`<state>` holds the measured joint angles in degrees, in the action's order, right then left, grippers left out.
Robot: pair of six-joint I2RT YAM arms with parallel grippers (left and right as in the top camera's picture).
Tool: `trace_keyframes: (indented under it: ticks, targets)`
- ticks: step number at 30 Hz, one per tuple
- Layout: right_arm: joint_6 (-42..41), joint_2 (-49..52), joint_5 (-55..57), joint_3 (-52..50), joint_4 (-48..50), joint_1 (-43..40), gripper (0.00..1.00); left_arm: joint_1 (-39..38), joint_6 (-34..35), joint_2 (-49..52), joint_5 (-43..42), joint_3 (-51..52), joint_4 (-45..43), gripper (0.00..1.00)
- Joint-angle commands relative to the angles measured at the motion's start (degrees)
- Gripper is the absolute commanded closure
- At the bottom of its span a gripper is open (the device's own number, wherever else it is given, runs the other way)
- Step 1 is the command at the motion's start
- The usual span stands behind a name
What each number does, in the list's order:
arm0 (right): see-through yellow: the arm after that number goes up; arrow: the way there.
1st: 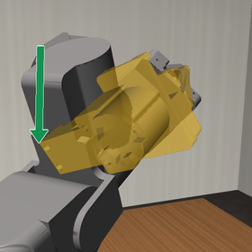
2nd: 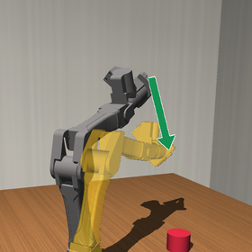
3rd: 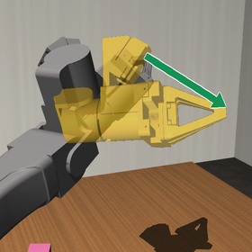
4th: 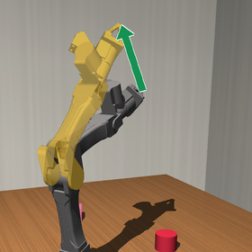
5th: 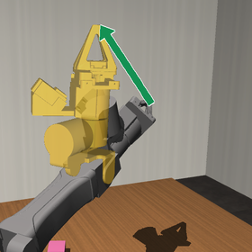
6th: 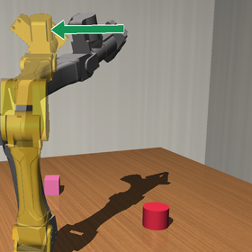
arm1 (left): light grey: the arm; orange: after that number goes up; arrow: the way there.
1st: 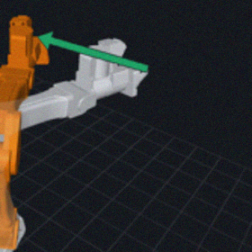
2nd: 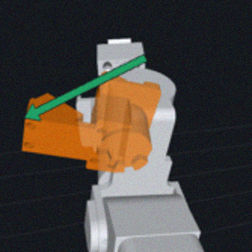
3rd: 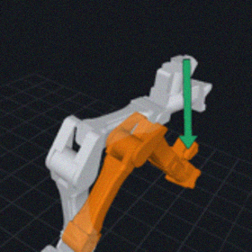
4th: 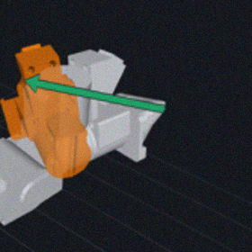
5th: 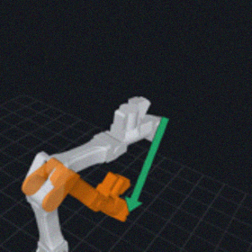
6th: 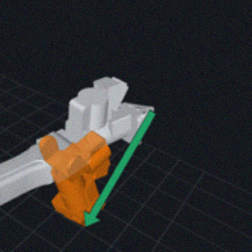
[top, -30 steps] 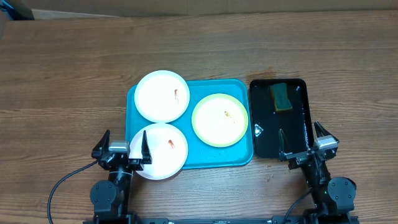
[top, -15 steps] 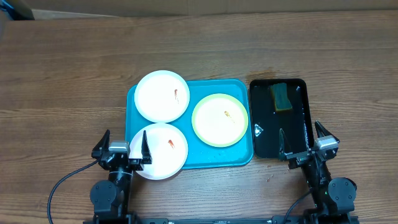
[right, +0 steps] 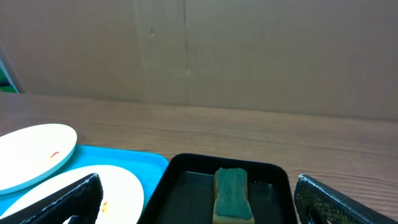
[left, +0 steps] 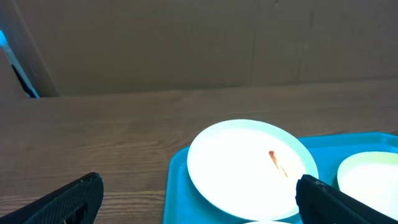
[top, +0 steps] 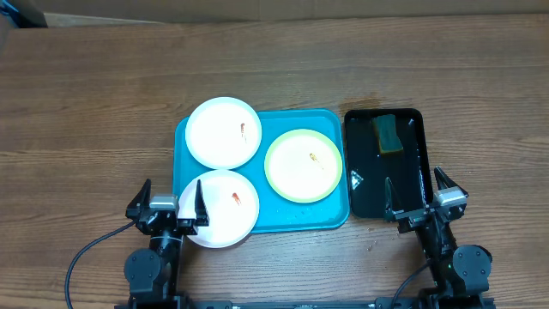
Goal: Clean dirty plates on tray and stack at the side
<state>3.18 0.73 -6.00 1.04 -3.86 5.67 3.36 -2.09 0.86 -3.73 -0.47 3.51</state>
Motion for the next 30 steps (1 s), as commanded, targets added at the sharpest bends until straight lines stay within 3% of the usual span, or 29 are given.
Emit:
trace_keyframes:
  ticks: [1,7,12,16,22,26,30]
  targets:
    - [-0.15,-0.55,-0.04,-0.55,0.81,0.15,0.0,-0.37,1.16,0.15,1.14,0.2,-0.46,0.0]
    - [-8.74,-0.33,-0.09,3.41,-2.27,0.15,0.0,-0.37,11.21,0.24,-4.87,-1.73,1.14,0.0]
    - [-13.7,5.31,-0.74,19.32,-12.02,0.15,0.0,-0.37,11.45,7.65,-11.13,-16.96,11.98,0.0]
    - [-13.68,16.44,-0.74,35.69,-23.47,0.15,0.0,-0.37,3.87,24.2,-18.32,-37.0,26.58,0.0]
    - [-13.66,40.89,-3.82,64.39,-49.64,0.15,0.0,-0.39,-2.03,55.41,-25.55,-73.46,60.76,0.0]
    - [-13.7,57.81,-4.42,80.46,-65.42,0.15,0.0,-0.39,0.39,70.84,-26.45,-89.83,71.65,0.0]
    - [-13.66,69.2,-7.3,87.49,-71.87,0.15,0.0,-0.39,-0.04,80.35,-29.88,-95.62,75.43,0.0]
